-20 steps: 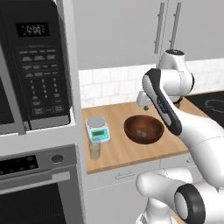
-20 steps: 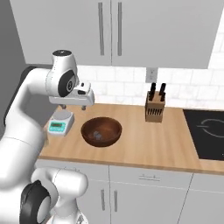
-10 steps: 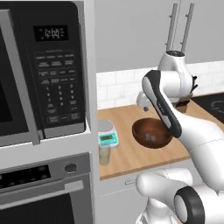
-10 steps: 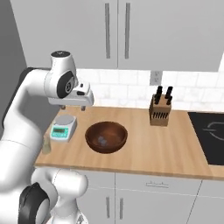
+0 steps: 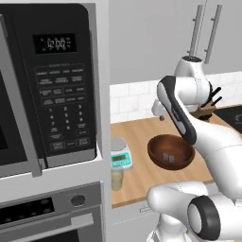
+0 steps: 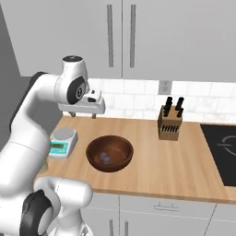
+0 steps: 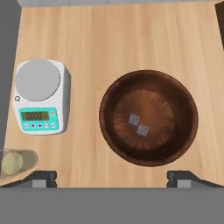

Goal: Grab a lemon wedge from the fridge and one ice cube from the ice bowl, and put them in the glass of lemonade.

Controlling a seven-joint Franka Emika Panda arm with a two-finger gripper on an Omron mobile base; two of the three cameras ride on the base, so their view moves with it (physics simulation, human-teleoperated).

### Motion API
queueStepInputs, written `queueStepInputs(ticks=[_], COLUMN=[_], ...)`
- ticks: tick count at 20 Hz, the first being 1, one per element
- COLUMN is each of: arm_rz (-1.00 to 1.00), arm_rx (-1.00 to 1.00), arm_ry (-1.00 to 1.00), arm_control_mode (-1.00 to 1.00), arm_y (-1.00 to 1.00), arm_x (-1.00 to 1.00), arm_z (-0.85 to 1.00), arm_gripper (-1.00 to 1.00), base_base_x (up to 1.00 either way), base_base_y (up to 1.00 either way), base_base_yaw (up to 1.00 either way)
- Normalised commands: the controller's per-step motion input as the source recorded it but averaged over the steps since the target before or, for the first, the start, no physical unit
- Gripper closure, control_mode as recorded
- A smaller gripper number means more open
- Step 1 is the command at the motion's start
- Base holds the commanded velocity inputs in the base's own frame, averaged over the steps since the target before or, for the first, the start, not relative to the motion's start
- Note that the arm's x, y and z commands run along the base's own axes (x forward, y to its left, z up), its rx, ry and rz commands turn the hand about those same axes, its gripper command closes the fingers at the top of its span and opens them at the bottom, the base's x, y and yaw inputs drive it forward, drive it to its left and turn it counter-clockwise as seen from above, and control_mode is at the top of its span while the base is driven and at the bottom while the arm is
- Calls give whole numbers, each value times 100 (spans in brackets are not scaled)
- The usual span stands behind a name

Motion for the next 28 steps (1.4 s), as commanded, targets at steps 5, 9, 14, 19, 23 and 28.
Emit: queueStepInputs(ticks=[5, 9, 14, 19, 23, 28], arm_rz=[-17, -12, -5, 0, 0, 5], arm_rx=[0, -1, -2, -7, -3, 0], arm_ry=[11, 11, 2, 0, 0, 1], arm_control_mode=[-100, -100, -100, -100, -100, -100], arm_y=[-90, -51, -26, 6, 43, 15], arm_x=[26, 35, 5, 19, 24, 13], arm_z=[-90, -98, -66, -45, -34, -41], arm_gripper=[-100, -100, -100, -100, -100, -100], base_base_x=[0, 0, 0, 0, 0, 0], base_base_y=[0, 0, 0, 0, 0, 0], base_base_yaw=[0, 0, 0, 0, 0, 0])
